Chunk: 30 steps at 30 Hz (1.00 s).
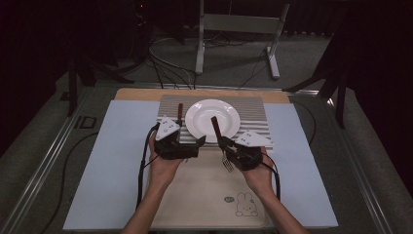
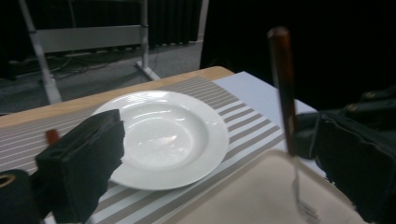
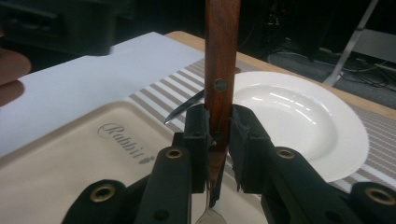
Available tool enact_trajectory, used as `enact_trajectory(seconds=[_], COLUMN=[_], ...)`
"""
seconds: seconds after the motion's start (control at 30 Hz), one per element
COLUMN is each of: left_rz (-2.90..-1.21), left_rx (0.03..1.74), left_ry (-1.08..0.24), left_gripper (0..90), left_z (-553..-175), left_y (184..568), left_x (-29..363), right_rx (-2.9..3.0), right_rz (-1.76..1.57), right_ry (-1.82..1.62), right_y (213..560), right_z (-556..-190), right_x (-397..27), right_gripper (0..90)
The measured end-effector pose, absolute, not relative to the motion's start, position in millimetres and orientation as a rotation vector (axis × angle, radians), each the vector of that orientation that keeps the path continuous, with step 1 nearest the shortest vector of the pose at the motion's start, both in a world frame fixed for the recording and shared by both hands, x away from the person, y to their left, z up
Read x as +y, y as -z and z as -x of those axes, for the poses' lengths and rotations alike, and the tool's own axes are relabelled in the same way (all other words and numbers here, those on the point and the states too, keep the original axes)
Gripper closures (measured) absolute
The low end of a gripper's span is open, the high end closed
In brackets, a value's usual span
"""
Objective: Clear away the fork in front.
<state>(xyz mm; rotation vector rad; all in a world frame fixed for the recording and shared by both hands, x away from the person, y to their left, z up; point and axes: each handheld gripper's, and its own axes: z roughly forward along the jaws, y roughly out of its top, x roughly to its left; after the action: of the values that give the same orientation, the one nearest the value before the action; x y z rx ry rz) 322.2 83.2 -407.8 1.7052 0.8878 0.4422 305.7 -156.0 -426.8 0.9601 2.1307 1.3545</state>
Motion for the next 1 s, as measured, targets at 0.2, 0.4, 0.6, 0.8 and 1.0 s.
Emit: enact_trajectory(seconds=[0.2, 0.4, 0.6, 0.8, 1.0], left_rz=[-1.704, -1.727, -1.713, -1.704, -1.715], left_rx=[0.872, 0.869, 0.901, 0.890, 0.883], left_ry=[-0.395, -0.349, -0.300, -0.267, -0.249], left_gripper=[11.9, 28.0, 53.8, 74.9, 80.3], left_z=[-325.8, -325.6, -325.8, -326.3, -326.4], left_y=[409.5, 413.1, 417.5, 419.5, 417.8], left_x=[70.3, 54.2, 45.9, 42.6, 43.3], right_rx=[2.147, 2.151, 2.142, 2.135, 2.151], right_rz=[-0.960, -0.952, -0.971, -0.995, -1.012], right_ry=[-1.363, -1.376, -1.389, -1.422, -1.448], right_y=[431.6, 431.7, 432.3, 431.4, 431.0], right_z=[-304.1, -301.3, -301.8, -302.3, -303.1], right_x=[-150.1, -144.6, -145.7, -148.4, -149.5], right_gripper=[78.1, 78.1, 78.1, 78.1, 77.0])
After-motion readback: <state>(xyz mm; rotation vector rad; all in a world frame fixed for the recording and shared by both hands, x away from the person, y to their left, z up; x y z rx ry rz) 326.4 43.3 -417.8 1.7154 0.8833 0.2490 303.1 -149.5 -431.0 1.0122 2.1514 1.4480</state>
